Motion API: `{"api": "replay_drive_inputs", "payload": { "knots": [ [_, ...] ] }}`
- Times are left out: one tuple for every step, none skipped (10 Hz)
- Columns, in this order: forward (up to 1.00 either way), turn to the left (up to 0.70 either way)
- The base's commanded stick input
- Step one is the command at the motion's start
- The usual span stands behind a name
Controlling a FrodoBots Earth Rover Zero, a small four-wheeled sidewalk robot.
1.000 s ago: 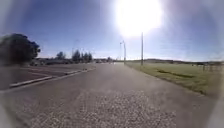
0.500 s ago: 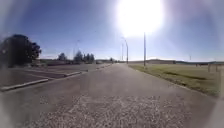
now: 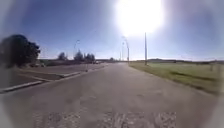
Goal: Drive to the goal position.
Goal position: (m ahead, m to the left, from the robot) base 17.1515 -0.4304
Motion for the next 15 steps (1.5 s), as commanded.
{"api": "replay_drive_inputs", "payload": {
  "knots": [
    [1.00,0.00],
    [1.00,0.00],
    [1.00,0.00],
    [1.00,0.00],
    [1.00,0.00],
    [1.00,0.00],
    [1.00,0.00],
    [1.00,0.00],
    [1.00,0.00],
    [1.00,0.00],
    [1.00,0.00],
    [1.00,0.00],
    [1.00,0.00],
    [1.00,0.00],
    [1.00,0.00]
  ]
}}
